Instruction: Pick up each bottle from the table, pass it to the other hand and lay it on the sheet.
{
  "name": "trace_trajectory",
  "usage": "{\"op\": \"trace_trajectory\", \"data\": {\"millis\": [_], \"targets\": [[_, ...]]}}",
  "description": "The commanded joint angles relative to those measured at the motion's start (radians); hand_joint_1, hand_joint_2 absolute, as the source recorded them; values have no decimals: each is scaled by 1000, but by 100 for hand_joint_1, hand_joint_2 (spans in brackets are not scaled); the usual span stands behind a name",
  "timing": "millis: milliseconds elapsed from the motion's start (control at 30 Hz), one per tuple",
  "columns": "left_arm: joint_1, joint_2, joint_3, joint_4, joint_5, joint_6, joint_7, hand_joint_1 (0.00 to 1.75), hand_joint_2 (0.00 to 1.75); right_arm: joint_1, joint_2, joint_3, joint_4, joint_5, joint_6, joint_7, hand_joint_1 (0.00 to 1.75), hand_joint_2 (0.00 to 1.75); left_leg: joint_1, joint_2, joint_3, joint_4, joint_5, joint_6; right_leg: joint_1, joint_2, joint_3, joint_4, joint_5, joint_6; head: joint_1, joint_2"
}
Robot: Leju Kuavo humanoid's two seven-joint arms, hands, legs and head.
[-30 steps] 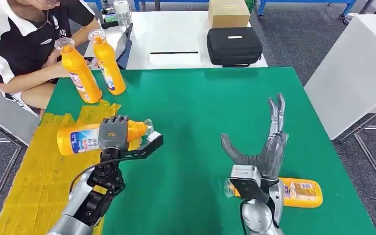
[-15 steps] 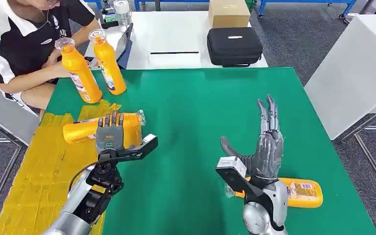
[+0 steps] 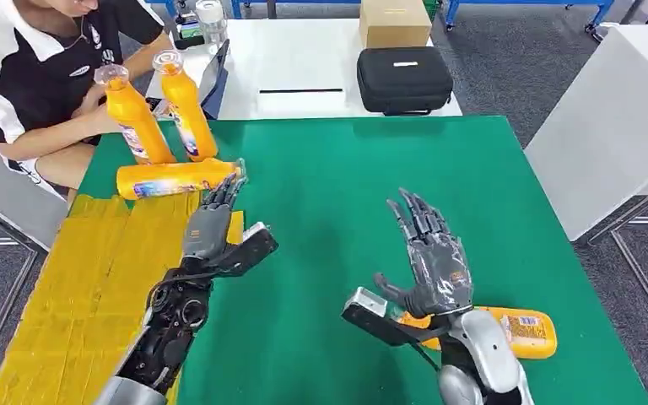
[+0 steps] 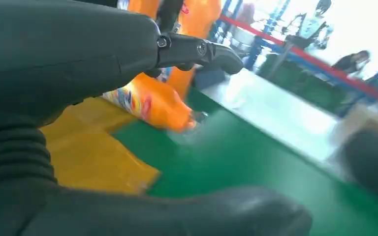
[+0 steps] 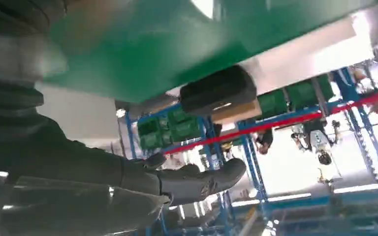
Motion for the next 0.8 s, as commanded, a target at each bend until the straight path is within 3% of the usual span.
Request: {"op": "trace_trajectory", "data": {"millis": [33,300,333,367,400,433,467,533,667,800], "targets": [[18,-15,48,-38,20,-13,-14,0,0,1,-93,39,-60,3,19,6,0,175,1,2,4,0,-2,-2,1,-2,4,0,-1,-2,-1,0],[16,-14,47,-36,22,-13,-14,0,0,-4,-88,41,-53,3,18,6,0,175,1,3,5,0,-2,-3,2,-2,4,-1,-1,-1,0,0],[13,-18,49,-33,57,-22,-29,0,0,-7,-93,46,-49,5,22,5,0,175,2,4,11,1,-6,-5,3,-3,11,-1,-4,-3,0,0],[24,-31,66,-54,212,-69,-116,0,0,-10,-132,64,-55,0,53,-2,0,175,1,3,6,0,-3,-3,2,-2,6,-1,-2,-2,0,0],[34,-24,61,-65,269,-81,-145,0,175,-7,-171,69,-65,-19,63,-1,0,175,1,3,7,0,-3,-3,2,-2,7,-1,-2,-2,0,0],[48,-19,54,-82,322,-79,-161,0,175,-3,-233,69,-78,-53,78,2,0,175,2,5,13,0,-7,-5,4,-4,13,-2,-5,-3,0,0],[54,-16,48,-91,350,-78,-168,0,175,4,-272,60,-89,-96,97,-2,0,175,2,3,6,0,-3,-2,2,-2,6,-1,-2,-1,0,0],[59,-11,42,-101,411,-81,-181,0,175,19,-343,30,-103,-159,160,-16,0,175,1,2,8,1,-4,-3,2,-4,9,-2,-3,-1,0,0],[69,6,33,-116,433,-58,-183,0,175,49,-399,-23,-105,-235,235,-90,0,175,0,-1,3,0,-1,-1,1,-3,4,-1,-1,-1,0,0],[79,17,32,-121,445,-58,-182,0,175,75,-402,-124,-58,-252,301,-150,0,175,-1,1,3,0,-2,-2,0,-2,4,-1,-1,-1,0,0]]}}
